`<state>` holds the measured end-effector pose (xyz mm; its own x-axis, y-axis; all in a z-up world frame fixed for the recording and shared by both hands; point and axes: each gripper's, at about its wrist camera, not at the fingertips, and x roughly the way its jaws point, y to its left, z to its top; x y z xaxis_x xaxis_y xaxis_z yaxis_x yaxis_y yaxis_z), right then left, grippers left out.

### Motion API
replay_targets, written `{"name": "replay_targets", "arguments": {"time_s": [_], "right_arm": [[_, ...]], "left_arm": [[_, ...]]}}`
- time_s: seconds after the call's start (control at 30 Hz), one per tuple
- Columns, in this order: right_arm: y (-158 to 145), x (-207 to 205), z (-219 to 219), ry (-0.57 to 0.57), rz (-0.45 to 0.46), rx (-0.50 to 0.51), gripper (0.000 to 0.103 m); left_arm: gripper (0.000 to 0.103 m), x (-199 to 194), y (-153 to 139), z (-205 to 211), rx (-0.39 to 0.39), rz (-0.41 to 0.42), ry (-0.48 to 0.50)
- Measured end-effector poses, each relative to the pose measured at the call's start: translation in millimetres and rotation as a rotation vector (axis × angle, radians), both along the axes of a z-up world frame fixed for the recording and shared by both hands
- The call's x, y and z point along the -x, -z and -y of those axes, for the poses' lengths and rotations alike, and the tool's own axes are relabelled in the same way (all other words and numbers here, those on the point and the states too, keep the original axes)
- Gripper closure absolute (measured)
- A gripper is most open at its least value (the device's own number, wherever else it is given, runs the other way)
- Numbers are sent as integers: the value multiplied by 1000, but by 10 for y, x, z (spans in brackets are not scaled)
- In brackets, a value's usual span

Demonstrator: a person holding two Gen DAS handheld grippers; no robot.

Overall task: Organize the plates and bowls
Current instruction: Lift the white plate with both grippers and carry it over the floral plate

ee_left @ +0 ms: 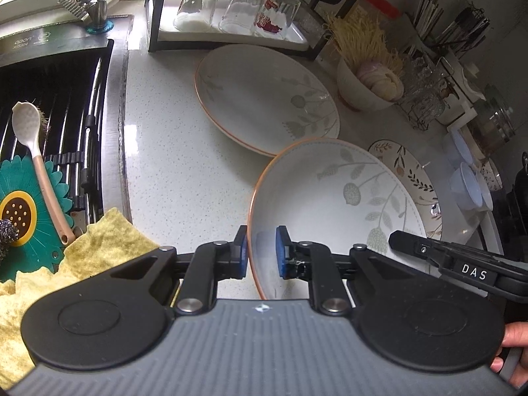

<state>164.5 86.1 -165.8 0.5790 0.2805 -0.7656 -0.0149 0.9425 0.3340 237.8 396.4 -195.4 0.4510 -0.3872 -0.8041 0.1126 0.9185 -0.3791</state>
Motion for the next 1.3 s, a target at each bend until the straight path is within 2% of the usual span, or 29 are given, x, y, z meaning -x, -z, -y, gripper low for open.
{"name": "replay_targets", "arguments": {"time_s": [0.2, 0.57, 0.93, 1.13, 1.3], "right_arm": [[-130, 11, 59, 5, 36, 36, 85], [-360, 16, 377, 45, 117, 11, 85], [-624, -172, 770, -8, 188, 78, 85], [-555, -245, 1066, 22, 188, 77, 85], [-405, -275, 1277, 45, 149, 65, 84]], "left_arm": [[85, -42, -75, 63, 35, 15, 13], [86, -133, -417, 371, 45, 81, 39], [85, -346, -623, 808, 84, 105, 15], [85, -515, -586, 1158, 71, 99, 45], [85, -571, -466, 1441, 32, 81, 58]]}}
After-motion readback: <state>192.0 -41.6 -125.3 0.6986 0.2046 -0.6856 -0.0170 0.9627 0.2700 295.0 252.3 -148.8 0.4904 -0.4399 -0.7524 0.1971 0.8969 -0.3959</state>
